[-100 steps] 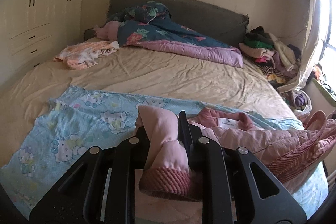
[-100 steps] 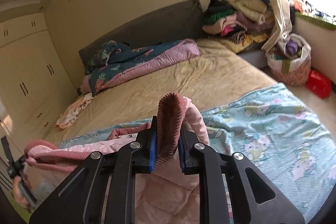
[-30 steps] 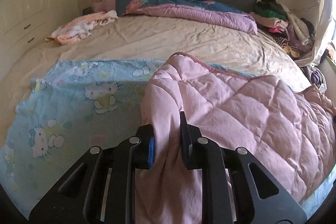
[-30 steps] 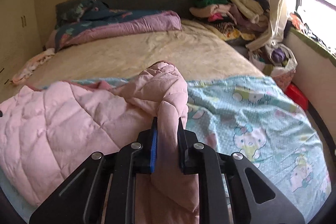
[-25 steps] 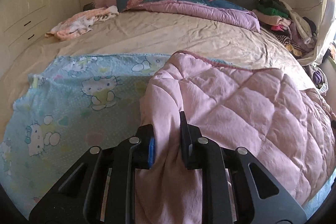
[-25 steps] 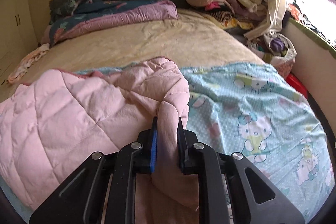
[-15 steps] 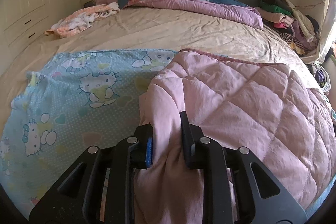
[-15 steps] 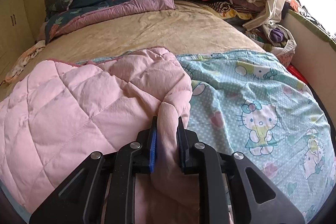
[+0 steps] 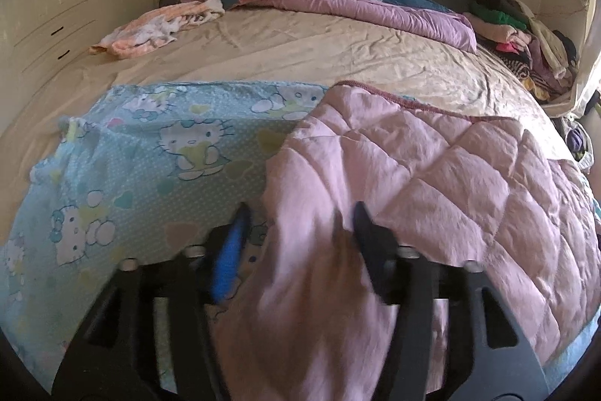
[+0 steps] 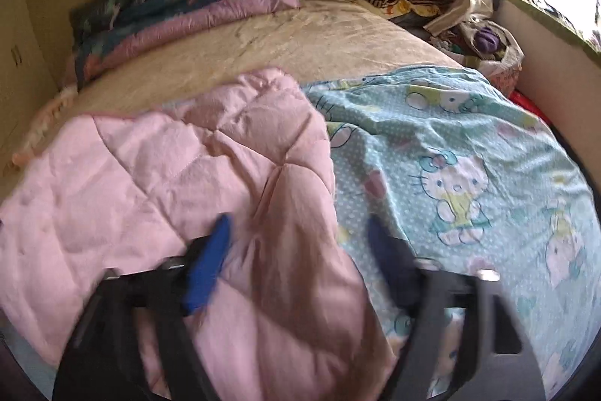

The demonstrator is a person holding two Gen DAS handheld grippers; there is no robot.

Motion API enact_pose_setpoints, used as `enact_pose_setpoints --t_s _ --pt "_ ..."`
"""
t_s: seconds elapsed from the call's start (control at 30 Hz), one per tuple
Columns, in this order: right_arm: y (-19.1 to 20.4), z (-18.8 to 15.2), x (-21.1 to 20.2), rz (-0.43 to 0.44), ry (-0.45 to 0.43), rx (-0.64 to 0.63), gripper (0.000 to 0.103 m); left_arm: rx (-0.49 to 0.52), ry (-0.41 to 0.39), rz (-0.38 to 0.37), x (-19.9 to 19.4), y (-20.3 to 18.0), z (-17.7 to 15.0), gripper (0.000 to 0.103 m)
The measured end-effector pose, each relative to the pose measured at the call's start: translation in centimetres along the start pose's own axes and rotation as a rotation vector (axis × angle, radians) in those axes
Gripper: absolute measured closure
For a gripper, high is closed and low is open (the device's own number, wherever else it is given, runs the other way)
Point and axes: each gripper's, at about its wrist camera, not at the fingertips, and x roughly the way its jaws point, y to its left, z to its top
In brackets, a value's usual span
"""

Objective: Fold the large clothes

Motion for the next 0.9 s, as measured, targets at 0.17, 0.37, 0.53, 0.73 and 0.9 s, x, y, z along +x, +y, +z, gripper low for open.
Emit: enact_pose_setpoints --t_s 0.17,0.37,0.53,0.73,0.9 --pt "-0.6 -1.0 -3.8 0.085 -0.034 0.04 0.006 -0.022 -0.023 -0.029 -3.2 0.7 -0.7 0.019" --pt "0.1 -2.3 -8.6 0.145 -0.078 0.016 0.004 -0.047 -0.051 -0.048 -6.9 0.6 -2.0 0.009" --pt "0.8 -3.4 -11.8 0.17 -0.111 -0.005 0.004 -0.049 -0.076 -0.068 -9.6 0.3 -3.2 0.009" --pt "1.0 -4.7 -14.2 0.179 -0.125 -0.014 0.004 -0.002 -0.112 -0.056 -12.6 -0.9 -4.5 0.009" --pt "0.8 -5.9 -15.2 0.195 -0.12 0.002 0.004 0.017 -0.109 -0.059 -13.7 -1.5 -5.7 0.009"
